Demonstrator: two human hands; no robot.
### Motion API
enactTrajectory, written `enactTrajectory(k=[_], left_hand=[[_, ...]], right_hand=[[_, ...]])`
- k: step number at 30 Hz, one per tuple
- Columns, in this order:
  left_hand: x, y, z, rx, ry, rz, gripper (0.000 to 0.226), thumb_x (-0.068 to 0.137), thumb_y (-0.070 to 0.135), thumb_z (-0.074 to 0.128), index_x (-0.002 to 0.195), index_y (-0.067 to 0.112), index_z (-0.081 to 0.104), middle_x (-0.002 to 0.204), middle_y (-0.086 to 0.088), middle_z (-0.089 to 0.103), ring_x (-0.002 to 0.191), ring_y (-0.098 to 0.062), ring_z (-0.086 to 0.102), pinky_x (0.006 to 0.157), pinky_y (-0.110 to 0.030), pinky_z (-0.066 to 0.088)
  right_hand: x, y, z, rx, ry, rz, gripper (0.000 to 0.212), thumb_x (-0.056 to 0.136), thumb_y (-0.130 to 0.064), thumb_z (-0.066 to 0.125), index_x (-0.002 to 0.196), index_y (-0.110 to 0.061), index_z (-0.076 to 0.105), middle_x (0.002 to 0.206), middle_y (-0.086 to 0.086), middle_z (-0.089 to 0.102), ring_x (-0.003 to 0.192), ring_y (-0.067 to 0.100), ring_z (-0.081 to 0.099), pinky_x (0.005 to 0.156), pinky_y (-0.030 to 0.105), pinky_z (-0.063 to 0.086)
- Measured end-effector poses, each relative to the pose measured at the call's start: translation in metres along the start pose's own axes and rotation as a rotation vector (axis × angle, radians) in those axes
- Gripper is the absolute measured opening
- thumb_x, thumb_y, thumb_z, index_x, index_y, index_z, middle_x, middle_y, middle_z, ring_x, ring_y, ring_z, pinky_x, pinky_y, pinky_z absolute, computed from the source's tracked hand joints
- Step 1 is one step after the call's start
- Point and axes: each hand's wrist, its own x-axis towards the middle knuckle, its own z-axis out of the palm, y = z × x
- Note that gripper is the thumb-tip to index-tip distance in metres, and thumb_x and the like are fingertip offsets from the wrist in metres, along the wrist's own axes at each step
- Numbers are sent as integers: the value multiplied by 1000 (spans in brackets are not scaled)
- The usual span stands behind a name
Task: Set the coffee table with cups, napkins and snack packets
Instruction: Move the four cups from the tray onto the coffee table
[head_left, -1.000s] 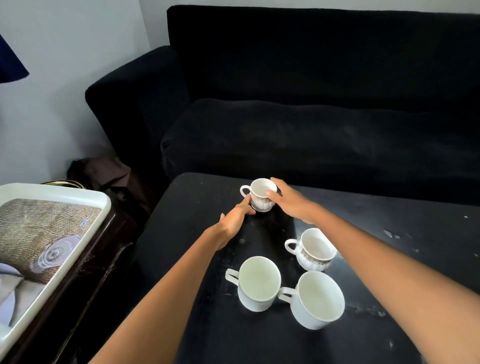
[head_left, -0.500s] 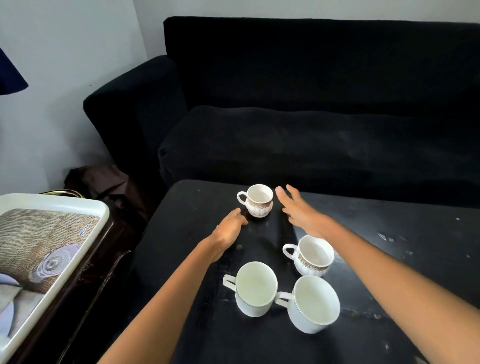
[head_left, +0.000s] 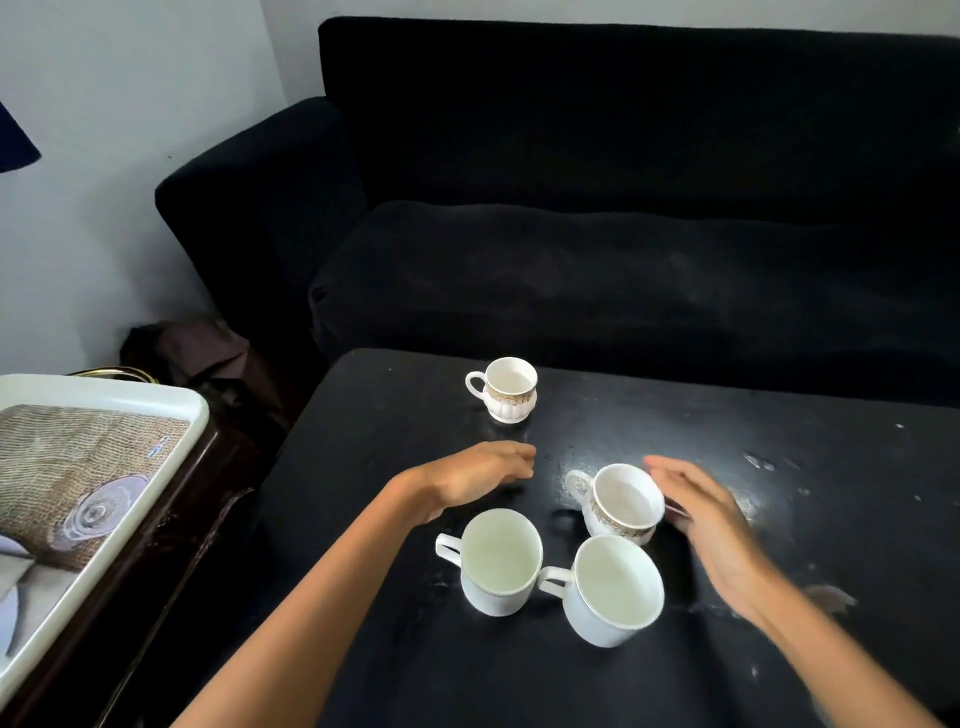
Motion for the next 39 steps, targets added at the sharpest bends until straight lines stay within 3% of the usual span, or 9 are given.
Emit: enactTrajectory(k=[6, 11, 14, 21, 25, 28, 31, 33, 39], left_hand=[[2, 17, 10, 74, -124, 16, 50, 99, 15, 41, 147, 18, 31, 150, 3, 38, 134, -8, 38, 111, -21, 26], [5, 19, 13, 47, -172, 13, 44, 97, 10, 40, 140, 12, 43, 108, 22, 55, 102, 9, 49, 86, -3, 37], [8, 18, 13, 15, -172, 12, 44, 97, 10, 40, 139, 19, 44, 115, 21, 51, 106, 9, 48, 82, -2, 37], [20, 14, 14, -124, -133, 23, 29, 95, 10, 44, 84, 36, 50, 75, 36, 63, 73, 25, 56, 63, 3, 39], [30, 9, 14, -144, -11, 3, 24, 93, 19, 47, 76, 36, 40, 90, 13, 46, 91, -8, 42, 72, -16, 32], [34, -6, 7, -188, 154, 14, 11, 95, 23, 48, 95, 33, 54, 106, 5, 47, 101, -10, 41, 78, -20, 33], [33, -19, 0, -215, 312, 33, 42, 96, 24, 47, 138, 25, 45, 134, 12, 48, 113, -5, 46, 90, -22, 33], [32, -23, -2, -220, 385, 56, 44, 97, 21, 46, 140, 24, 41, 133, 14, 49, 109, -1, 49, 84, -19, 38], [35, -24, -1, -228, 428, 27, 68, 95, 25, 53, 151, 31, 15, 158, 2, 19, 142, -20, 25, 115, -42, 28]], right_hand=[[-42, 17, 8, 107, 47, -84, 31, 72, -19, 69, 103, -19, 68, 106, -1, 72, 101, 9, 65, 97, 31, 43], [-46, 16, 15, 105, 71, -108, 31, 78, -13, 69, 109, -13, 64, 114, 7, 67, 108, 23, 63, 98, 36, 47], [-43, 14, 18, 95, 93, -106, 27, 82, -9, 67, 108, -15, 64, 111, 6, 69, 105, 21, 65, 94, 33, 49], [-26, 10, 28, 89, 139, -120, 24, 85, -10, 65, 107, -19, 62, 107, -10, 68, 88, -12, 63, 72, 5, 49], [-13, 8, 34, 83, 193, -131, 27, 87, -12, 63, 114, -14, 61, 110, -6, 66, 95, -6, 61, 75, 9, 47], [0, 5, 37, 107, 208, -111, 34, 89, -12, 61, 123, -9, 58, 116, 1, 64, 107, 11, 60, 83, 16, 43], [15, -1, 40, 145, 202, -86, 32, 91, -8, 58, 123, -6, 59, 113, 4, 65, 106, 14, 59, 89, 23, 44], [25, -7, 42, 177, 188, -57, 29, 92, -7, 55, 120, -8, 60, 112, 4, 65, 106, 14, 59, 98, 29, 44], [53, -21, 50, 188, 172, -56, 30, 95, -5, 48, 90, -30, 64, 91, -15, 65, 90, 4, 59, 94, 29, 43]])
